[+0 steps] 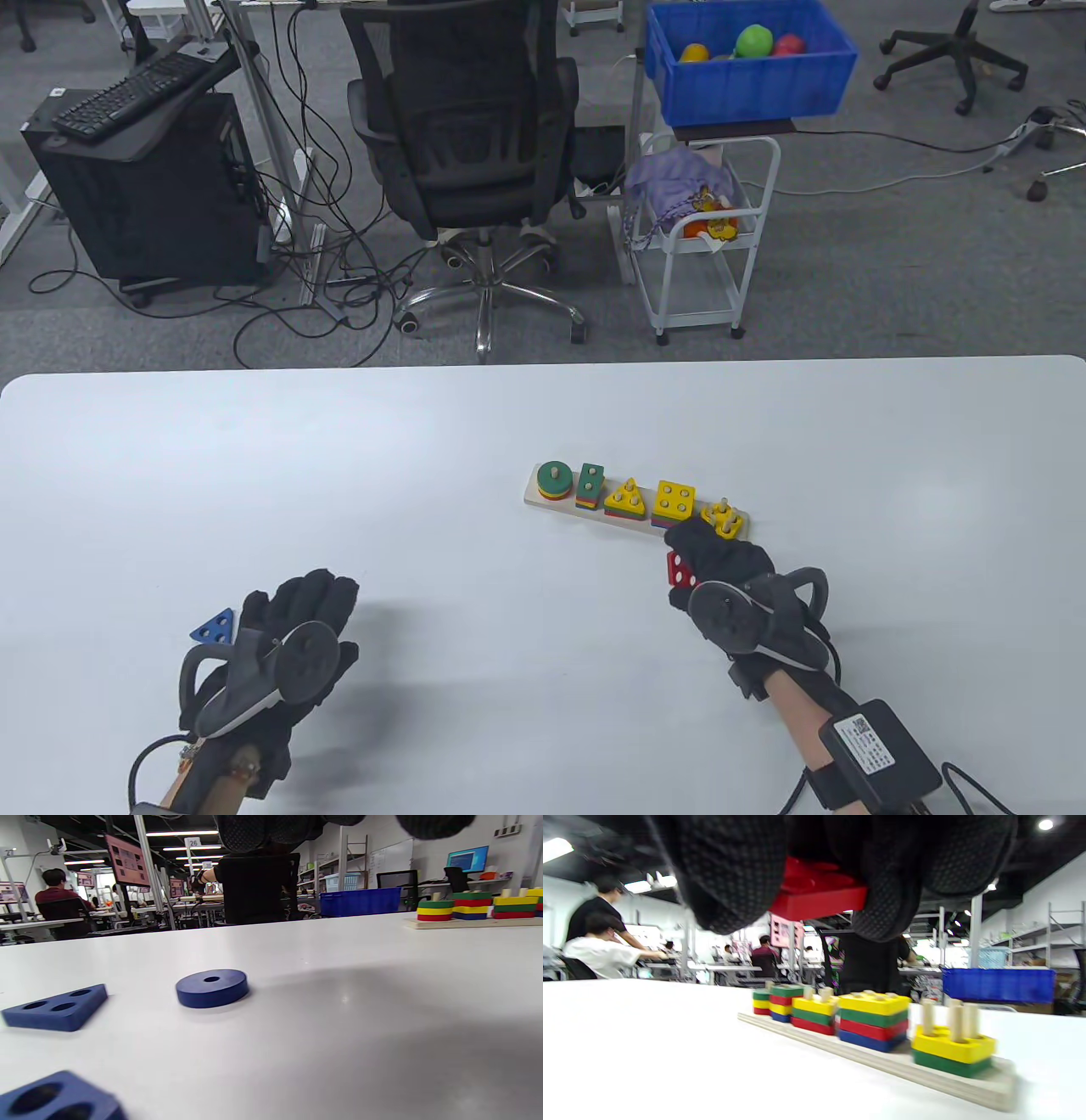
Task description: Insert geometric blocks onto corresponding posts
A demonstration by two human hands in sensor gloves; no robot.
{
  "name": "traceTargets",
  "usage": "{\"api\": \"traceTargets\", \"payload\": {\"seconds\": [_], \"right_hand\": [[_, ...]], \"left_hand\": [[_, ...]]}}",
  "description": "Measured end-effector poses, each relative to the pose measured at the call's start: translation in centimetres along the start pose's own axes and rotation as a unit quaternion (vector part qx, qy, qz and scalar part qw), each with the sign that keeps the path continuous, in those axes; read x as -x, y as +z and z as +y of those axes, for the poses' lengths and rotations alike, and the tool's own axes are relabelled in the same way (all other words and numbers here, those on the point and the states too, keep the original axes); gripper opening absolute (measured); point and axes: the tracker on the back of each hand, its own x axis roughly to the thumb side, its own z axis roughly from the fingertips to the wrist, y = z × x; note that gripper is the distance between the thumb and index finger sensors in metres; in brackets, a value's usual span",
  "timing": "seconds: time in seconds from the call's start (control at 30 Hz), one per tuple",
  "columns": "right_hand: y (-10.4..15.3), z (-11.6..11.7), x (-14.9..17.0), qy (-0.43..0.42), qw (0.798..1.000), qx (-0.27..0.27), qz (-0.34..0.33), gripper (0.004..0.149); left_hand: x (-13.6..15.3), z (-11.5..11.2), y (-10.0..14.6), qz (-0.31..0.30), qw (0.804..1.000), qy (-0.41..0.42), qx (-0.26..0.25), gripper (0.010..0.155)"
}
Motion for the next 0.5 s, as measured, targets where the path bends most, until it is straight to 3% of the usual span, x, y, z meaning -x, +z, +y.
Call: {"api": "traceTargets", "payload": {"seconds": [0.27, 0.5], "right_hand": [[-3.7, 1.1, 3.4, 0.018, 0.992, -0.062, 0.106, 0.066], [-6.5, 3.3, 5.1, 0.042, 0.975, -0.121, 0.184, 0.066]], "left_hand": [[1.0, -0.9, -0.4, 0.02, 1.0, 0.005, 0.023, 0.07], [0.7, -0.7, -0.3, 0.018, 1.0, 0.001, 0.025, 0.07]]}}
